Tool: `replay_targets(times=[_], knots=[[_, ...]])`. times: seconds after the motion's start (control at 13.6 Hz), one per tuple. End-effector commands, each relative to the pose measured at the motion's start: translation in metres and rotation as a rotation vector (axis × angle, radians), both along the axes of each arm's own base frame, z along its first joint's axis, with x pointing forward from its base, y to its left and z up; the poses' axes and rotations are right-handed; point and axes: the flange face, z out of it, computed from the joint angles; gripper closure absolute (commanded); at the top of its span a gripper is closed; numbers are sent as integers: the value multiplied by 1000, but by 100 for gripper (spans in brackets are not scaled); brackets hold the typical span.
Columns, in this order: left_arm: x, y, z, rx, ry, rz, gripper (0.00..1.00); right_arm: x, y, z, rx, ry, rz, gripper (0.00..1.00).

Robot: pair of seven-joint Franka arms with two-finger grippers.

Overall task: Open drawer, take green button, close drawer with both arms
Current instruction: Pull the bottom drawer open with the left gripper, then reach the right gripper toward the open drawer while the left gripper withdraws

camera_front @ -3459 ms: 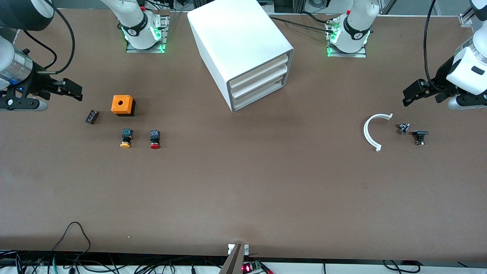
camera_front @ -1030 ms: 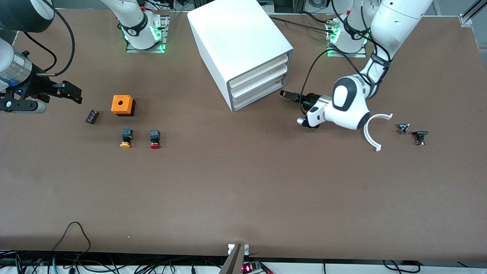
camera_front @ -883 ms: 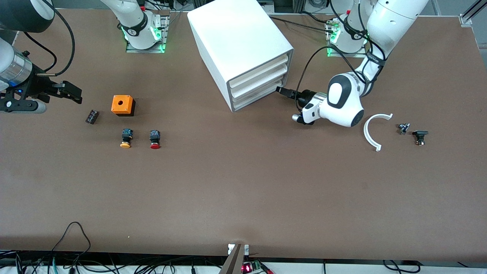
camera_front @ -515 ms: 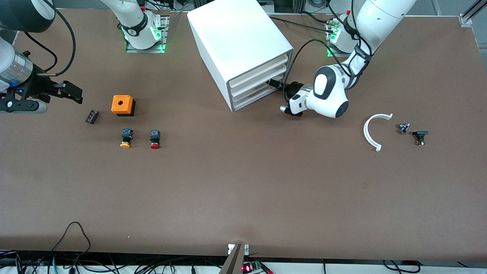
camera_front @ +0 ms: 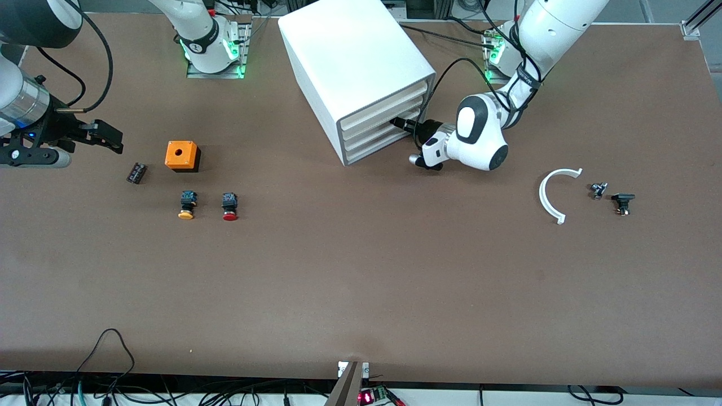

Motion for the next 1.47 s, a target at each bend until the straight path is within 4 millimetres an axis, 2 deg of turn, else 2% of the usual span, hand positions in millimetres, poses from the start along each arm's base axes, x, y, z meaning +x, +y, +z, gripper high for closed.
replay_targets(times=[0.0, 0.22, 0.29, 0.44, 0.52, 0.59, 0.66, 0.74, 0.81, 0.88, 0.96, 1.03, 1.1, 1.18, 1.32, 1.4], knots=[[33, 42, -10, 105, -152, 129, 100, 3, 1, 3, 13, 4, 9, 0], [76, 80, -2, 150, -242, 216, 100, 5, 2, 3, 15, -11, 10, 0], [86, 94, -1, 163, -252, 242, 100, 9, 3, -2, 28, -9, 10, 0], [109, 112, 7, 170, -285, 288, 100, 18, 15, -12, 115, -18, 1, 0], [115, 117, 10, 169, -292, 299, 100, 25, 24, -20, 126, -37, 12, 0], [117, 119, 13, 171, -289, 316, 23, 33, 37, -29, 128, -54, 31, 0], [120, 121, 18, 167, -302, 319, 0, 38, 51, -39, 129, -56, 54, 0], [122, 121, 26, 163, -314, 320, 0, 42, 68, -55, 129, -36, 80, 0], [127, 121, 45, 155, -351, 322, 0, 44, 121, -84, 121, -4, 166, 0], [129, 121, 54, 151, -365, 325, 0, 43, 154, -95, 118, -19, 220, 0], [139, 138, 75, 148, -399, 362, 0, 43, 175, -107, 121, -23, 251, 0], [150, 169, 101, 149, -438, 420, 0, 43, 190, -118, 130, -19, 271, 0], [153, 189, 115, 156, -456, 463, 0, 39, 213, -128, 136, -19, 305, 0], [157, 199, 124, 154, -471, 494, 0, 32, 241, -135, 139, -26, 356, 0], [164, 201, 160, 147, -554, 482, 0, 19, 301, -144, 146, -64, 486, 0], [167, 219, 180, 163, -599, 490, 0, 13, 338, -144, 159, -98, 593, 0]])
